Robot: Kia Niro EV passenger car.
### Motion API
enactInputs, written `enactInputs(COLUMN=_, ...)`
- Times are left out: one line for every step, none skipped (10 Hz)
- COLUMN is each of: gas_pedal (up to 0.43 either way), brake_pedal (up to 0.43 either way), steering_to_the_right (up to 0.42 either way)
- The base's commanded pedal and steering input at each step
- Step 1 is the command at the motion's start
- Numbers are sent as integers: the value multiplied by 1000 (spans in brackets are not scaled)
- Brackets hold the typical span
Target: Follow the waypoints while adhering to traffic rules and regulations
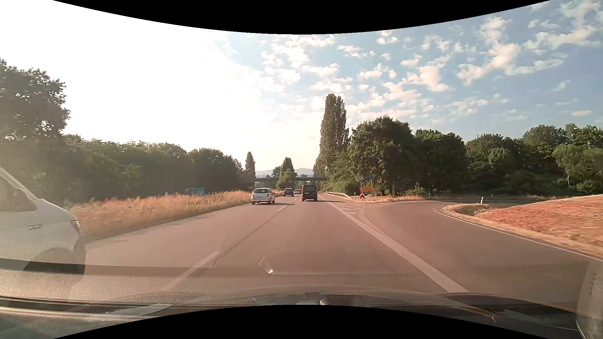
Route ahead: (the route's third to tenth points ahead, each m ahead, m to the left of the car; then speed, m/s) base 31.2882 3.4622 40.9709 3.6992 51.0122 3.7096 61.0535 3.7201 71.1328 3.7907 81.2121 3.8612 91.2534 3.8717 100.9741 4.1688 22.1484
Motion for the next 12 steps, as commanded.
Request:
enactInputs(gas_pedal=228, brake_pedal=0, steering_to_the_right=0)
enactInputs(gas_pedal=228, brake_pedal=0, steering_to_the_right=0)
enactInputs(gas_pedal=228, brake_pedal=0, steering_to_the_right=0)
enactInputs(gas_pedal=228, brake_pedal=0, steering_to_the_right=0)
enactInputs(gas_pedal=228, brake_pedal=0, steering_to_the_right=0)
enactInputs(gas_pedal=228, brake_pedal=0, steering_to_the_right=0)
enactInputs(gas_pedal=228, brake_pedal=0, steering_to_the_right=0)
enactInputs(gas_pedal=228, brake_pedal=0, steering_to_the_right=0)
enactInputs(gas_pedal=228, brake_pedal=0, steering_to_the_right=0)
enactInputs(gas_pedal=228, brake_pedal=0, steering_to_the_right=0)
enactInputs(gas_pedal=228, brake_pedal=0, steering_to_the_right=0)
enactInputs(gas_pedal=228, brake_pedal=0, steering_to_the_right=0)
